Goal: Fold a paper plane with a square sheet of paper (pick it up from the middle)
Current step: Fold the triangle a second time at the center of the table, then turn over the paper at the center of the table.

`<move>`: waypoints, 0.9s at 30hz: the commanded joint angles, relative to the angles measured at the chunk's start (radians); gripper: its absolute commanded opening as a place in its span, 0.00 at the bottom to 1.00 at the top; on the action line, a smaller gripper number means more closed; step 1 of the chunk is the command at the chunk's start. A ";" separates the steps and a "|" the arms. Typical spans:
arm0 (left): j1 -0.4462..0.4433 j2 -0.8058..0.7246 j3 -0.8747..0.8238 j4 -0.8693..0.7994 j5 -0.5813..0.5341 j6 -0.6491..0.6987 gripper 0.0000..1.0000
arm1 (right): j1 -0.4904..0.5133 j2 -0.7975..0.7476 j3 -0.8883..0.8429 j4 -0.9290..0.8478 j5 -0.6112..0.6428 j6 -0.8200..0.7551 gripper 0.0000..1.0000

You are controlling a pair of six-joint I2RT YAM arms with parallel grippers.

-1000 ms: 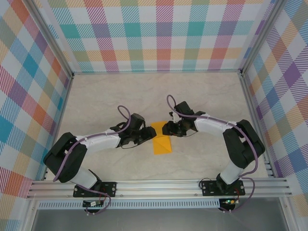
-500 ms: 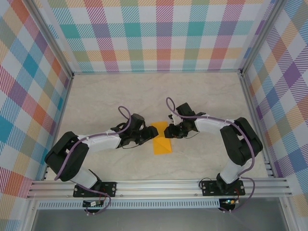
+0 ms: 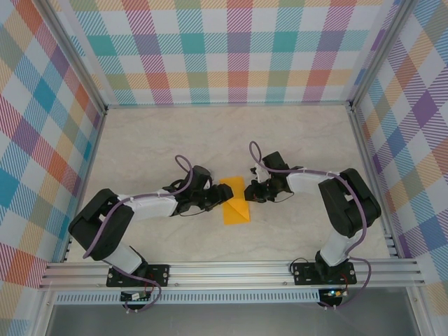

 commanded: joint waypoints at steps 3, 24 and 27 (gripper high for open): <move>-0.008 0.043 0.001 0.037 0.032 -0.004 0.56 | -0.004 0.012 -0.009 0.034 -0.034 0.016 0.11; -0.020 0.146 0.050 0.085 0.048 0.010 0.31 | -0.031 0.025 -0.018 0.022 -0.022 0.027 0.10; -0.020 0.148 0.059 0.074 0.039 0.026 0.28 | -0.034 0.025 -0.017 0.017 -0.022 0.027 0.11</move>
